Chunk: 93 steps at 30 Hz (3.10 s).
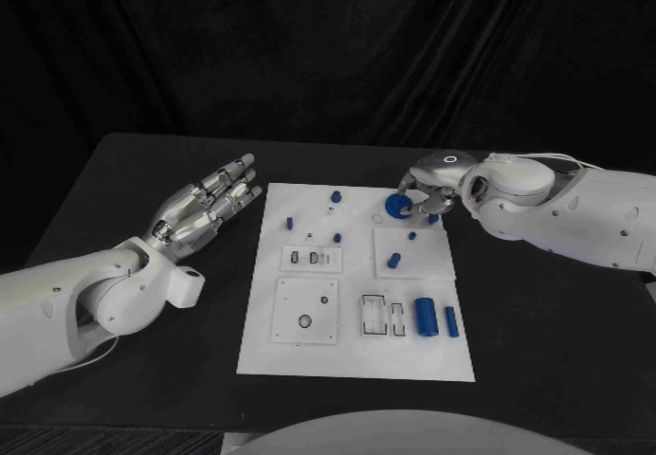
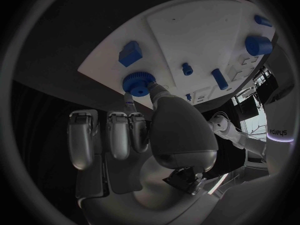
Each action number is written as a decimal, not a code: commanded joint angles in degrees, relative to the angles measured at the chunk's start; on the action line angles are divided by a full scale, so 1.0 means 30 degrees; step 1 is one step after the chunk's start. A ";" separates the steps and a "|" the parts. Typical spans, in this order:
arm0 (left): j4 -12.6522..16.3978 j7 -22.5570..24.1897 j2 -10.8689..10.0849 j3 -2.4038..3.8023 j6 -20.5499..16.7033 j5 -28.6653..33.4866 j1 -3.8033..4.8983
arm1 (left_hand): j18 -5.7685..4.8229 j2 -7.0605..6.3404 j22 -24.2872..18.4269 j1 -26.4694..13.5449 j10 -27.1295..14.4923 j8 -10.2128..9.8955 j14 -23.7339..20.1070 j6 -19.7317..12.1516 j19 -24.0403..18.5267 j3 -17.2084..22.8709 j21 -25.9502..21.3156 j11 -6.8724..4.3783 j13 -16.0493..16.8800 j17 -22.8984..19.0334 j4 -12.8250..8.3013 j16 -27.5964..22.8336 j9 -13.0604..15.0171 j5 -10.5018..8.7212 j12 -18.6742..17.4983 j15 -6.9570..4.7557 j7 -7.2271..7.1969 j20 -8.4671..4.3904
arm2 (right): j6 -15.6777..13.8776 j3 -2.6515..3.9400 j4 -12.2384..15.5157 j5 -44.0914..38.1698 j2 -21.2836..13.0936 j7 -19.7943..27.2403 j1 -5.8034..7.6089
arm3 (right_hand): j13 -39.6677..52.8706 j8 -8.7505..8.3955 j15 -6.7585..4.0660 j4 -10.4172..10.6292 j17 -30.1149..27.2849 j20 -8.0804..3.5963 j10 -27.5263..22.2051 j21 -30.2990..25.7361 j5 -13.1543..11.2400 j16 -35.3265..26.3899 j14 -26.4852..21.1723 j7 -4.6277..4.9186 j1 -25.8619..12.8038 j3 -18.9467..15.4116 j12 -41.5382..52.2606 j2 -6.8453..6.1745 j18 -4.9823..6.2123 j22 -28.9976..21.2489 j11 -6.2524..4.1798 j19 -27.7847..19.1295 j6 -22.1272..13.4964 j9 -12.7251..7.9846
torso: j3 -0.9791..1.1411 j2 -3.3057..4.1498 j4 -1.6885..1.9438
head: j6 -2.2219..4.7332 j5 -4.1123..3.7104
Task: Assemble the parts on the task board
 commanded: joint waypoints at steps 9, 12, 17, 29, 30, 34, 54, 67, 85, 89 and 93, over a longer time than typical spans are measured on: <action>-0.0013 0.0741 0.0032 0.0013 0.0503 -0.0164 0.0022 | 0.0342 -0.0077 -0.0019 -0.0077 -0.0029 0.0076 0.0025 0.0062 0.0014 0.0004 -0.0111 0.0063 -0.0029 -0.0028 0.0125 -0.0068 0.0019 -0.0102 -0.0125 0.0123 0.0033 0.0163 | 0.0179 0.0012 -0.0308 -0.0055 0.0123 -0.0280 -0.0352 | 0.5027 0.0819 0.0246 -0.0789 0.5027 0.0224 0.1987 0.0063 0.1107 0.0050 0.1985 -0.0048 0.0601 0.0195 0.0047 0.0107 -0.0302 0.5030 0.0266 0.1988 0.0719 0.0874 | -0.0008 -0.0006 -0.0012 | -0.0127 0.0019; -0.0024 0.0712 0.0014 0.0013 0.0527 -0.0164 0.0021 | 0.0342 -0.0076 -0.0019 -0.0080 -0.0029 0.0074 0.0025 0.0054 0.0014 0.0005 -0.0111 0.0062 -0.0029 -0.0028 0.0127 -0.0068 0.0018 -0.0104 -0.0125 0.0140 0.0037 0.0169 | 0.0137 0.0012 -0.0330 -0.0055 0.0166 -0.0165 -0.0449 | 0.5027 0.1261 0.0236 -0.1067 0.5027 0.0218 0.1987 0.0063 0.1781 0.0050 0.1985 -0.0100 0.0712 0.0279 0.0047 0.0167 -0.0302 0.5030 0.0224 0.1988 0.0869 0.1364 | -0.0003 -0.0006 -0.0008 | -0.0195 0.0008; -0.0028 0.0686 -0.0009 0.0013 0.0542 -0.0164 0.0020 | 0.0342 -0.0076 -0.0019 -0.0080 -0.0029 0.0074 0.0025 0.0054 0.0014 0.0005 -0.0111 0.0062 -0.0029 -0.0028 0.0127 -0.0068 0.0018 -0.0104 -0.0125 0.0140 0.0037 0.0169 | -0.0097 0.0013 -0.0343 -0.0055 0.0209 0.0034 -0.0539 | 0.5027 0.2407 0.0107 -0.1574 0.5027 0.0109 0.1987 0.0063 0.3358 0.0050 0.1985 -0.0318 0.0782 0.0447 0.0047 0.0274 -0.0302 0.5030 0.0054 0.1988 0.1011 0.2578 | -0.0006 -0.0007 -0.0007 | -0.0236 0.0026; -0.0028 0.0599 -0.0055 0.0013 0.0544 -0.0164 0.0020 | 0.0339 -0.0047 -0.0019 -0.0098 -0.0029 0.0059 0.0025 -0.0011 0.0014 0.0021 -0.0111 0.0057 -0.0029 -0.0028 0.0138 -0.0068 0.0008 -0.0113 -0.0125 0.0220 0.0030 0.0209 | -0.0745 0.0013 -0.0224 -0.0055 0.0214 0.0371 -0.0597 | 0.5027 0.5044 -0.0328 -0.2742 0.5027 -0.0306 0.1987 0.0063 0.5544 0.0050 0.1985 -0.0904 0.1255 0.1104 0.0047 0.0537 -0.0302 0.5030 -0.0489 0.1988 0.1194 0.5271 | -0.0013 -0.0004 -0.0006 | -0.0257 0.0027; -0.0030 0.0588 -0.0059 0.0013 0.0544 -0.0164 0.0020 | 0.0339 -0.0047 -0.0019 -0.0098 -0.0029 0.0059 0.0025 -0.0011 0.0014 0.0021 -0.0111 0.0057 -0.0029 -0.0028 0.0138 -0.0068 0.0008 -0.0113 -0.0125 0.0220 0.0030 0.0209 | -0.0784 0.0013 -0.0215 -0.0055 0.0217 0.0387 -0.0599 | 0.5027 0.5110 -0.0335 -0.2776 0.5027 -0.0313 0.1987 0.0063 0.5551 0.0050 0.1985 -0.0917 0.1268 0.1128 0.0047 0.0550 -0.0302 0.5030 -0.0501 0.1988 0.1199 0.5341 | -0.0018 -0.0009 -0.0007 | -0.0261 0.0031; -0.0016 0.0553 -0.0093 0.0013 0.0545 -0.0164 0.0020 | 0.0339 -0.0047 -0.0019 -0.0098 -0.0029 0.0059 0.0025 -0.0011 0.0014 0.0021 -0.0111 0.0057 -0.0029 -0.0028 0.0138 -0.0068 0.0008 -0.0113 -0.0125 0.0220 0.0030 0.0209 | -0.0976 0.0013 -0.0161 -0.0055 0.0208 0.0441 -0.0602 | 0.5027 0.5472 -0.0346 -0.2963 0.5027 -0.0331 0.1987 0.0063 0.5528 0.0050 0.1985 -0.0920 0.1353 0.1242 0.0047 0.0593 -0.0302 0.5030 -0.0483 0.1988 0.1347 0.5692 | -0.0027 -0.0009 -0.0021 | -0.0256 0.0068; 0.0040 0.0389 -0.0171 0.0011 0.0562 -0.0164 0.0020 | 0.0334 -0.0012 -0.0019 -0.0109 -0.0029 0.0063 0.0025 0.0016 0.0014 0.0047 -0.0111 0.0054 -0.0029 -0.0028 0.0144 -0.0068 0.0012 -0.0115 -0.0125 0.0327 0.0028 0.0255 | -0.0542 0.0019 0.1508 0.1222 -0.0236 0.0097 0.0370 | 0.5027 0.5425 -0.0209 -0.2734 0.5027 -0.0246 0.1987 0.0063 0.5486 0.0050 0.1985 -0.0660 0.0838 0.1291 0.0047 0.0455 -0.0302 0.5030 -0.0261 0.1988 0.1462 0.5815 | -0.0017 -0.0038 -0.0021 | -0.0193 0.0159; 0.0006 0.0263 -0.0084 0.0011 0.0645 -0.0164 0.0020 | 0.0330 -0.0014 -0.0019 -0.0111 -0.0029 0.0068 0.0025 0.0035 0.0014 0.0055 -0.0111 0.0068 -0.0029 -0.0028 0.0137 -0.0068 0.0016 -0.0110 -0.0125 0.0379 0.0024 0.0284 | 0.0084 0.0022 0.1823 0.1352 0.1024 0.0170 0.0895 | 0.5027 0.5009 -0.0129 -0.2618 0.5027 -0.0170 0.1987 0.0063 0.5458 0.0050 0.1985 -0.0557 0.0698 0.1498 0.0047 0.0401 -0.0302 0.5030 -0.0166 0.1988 0.1586 0.5613 | -0.0014 -0.0016 0.0016 | -0.0235 0.0144; -0.0125 0.0126 0.0195 0.0011 0.0831 -0.0164 0.0022 | 0.0324 -0.0009 -0.0019 -0.0077 -0.0029 0.0077 0.0025 0.0059 0.0014 0.0102 -0.0111 0.0188 -0.0029 -0.0028 0.0081 -0.0068 0.0021 -0.0068 -0.0125 0.0405 0.0028 0.0331 | 0.0948 0.0024 0.0378 0.2347 0.3582 0.0514 0.0933 | 0.5027 0.4336 0.0011 -0.2531 0.5027 -0.0047 0.1987 0.0063 0.5395 0.0050 0.1985 -0.0333 0.0532 0.1760 0.0047 0.0298 -0.0302 0.5030 0.0026 0.1988 0.1687 0.5259 | -0.0008 -0.0008 0.0006 | -0.0267 0.0073; -0.0136 0.0126 0.0244 0.0011 0.0869 -0.0164 0.0022 | 0.0324 -0.0008 -0.0019 -0.0061 -0.0029 0.0077 0.0025 0.0058 0.0014 0.0117 -0.0111 0.0211 -0.0029 -0.0028 0.0060 -0.0068 0.0021 -0.0051 -0.0125 0.0407 0.0033 0.0338 | 0.0833 0.0024 0.0063 0.2374 0.4016 0.0609 0.0929 | 0.5027 0.4119 0.0052 -0.2520 0.5027 -0.0006 0.1987 0.0063 0.5414 0.0050 0.1985 -0.0281 0.0491 0.1832 0.0047 0.0255 -0.0302 0.5030 0.0074 0.1988 0.1682 0.5145 | -0.0006 -0.0008 0.0025 | -0.0291 0.0052; -0.0129 0.0125 0.0243 0.0011 0.0872 -0.0164 0.0022 | 0.0324 -0.0008 -0.0019 -0.0061 -0.0029 0.0077 0.0025 0.0058 0.0014 0.0117 -0.0111 0.0211 -0.0029 -0.0028 0.0060 -0.0068 0.0021 -0.0051 -0.0125 0.0407 0.0033 0.0338 | 0.0787 0.0024 -0.0089 0.2381 0.4246 0.0626 0.0926 | 0.5027 0.4047 0.0065 -0.2524 0.5027 0.0007 0.1987 0.0063 0.5422 0.0050 0.1985 -0.0264 0.0489 0.1859 0.0047 0.0243 -0.0302 0.5030 0.0091 0.1988 0.1671 0.5109 | -0.0020 -0.0002 0.0027 | -0.0295 0.0048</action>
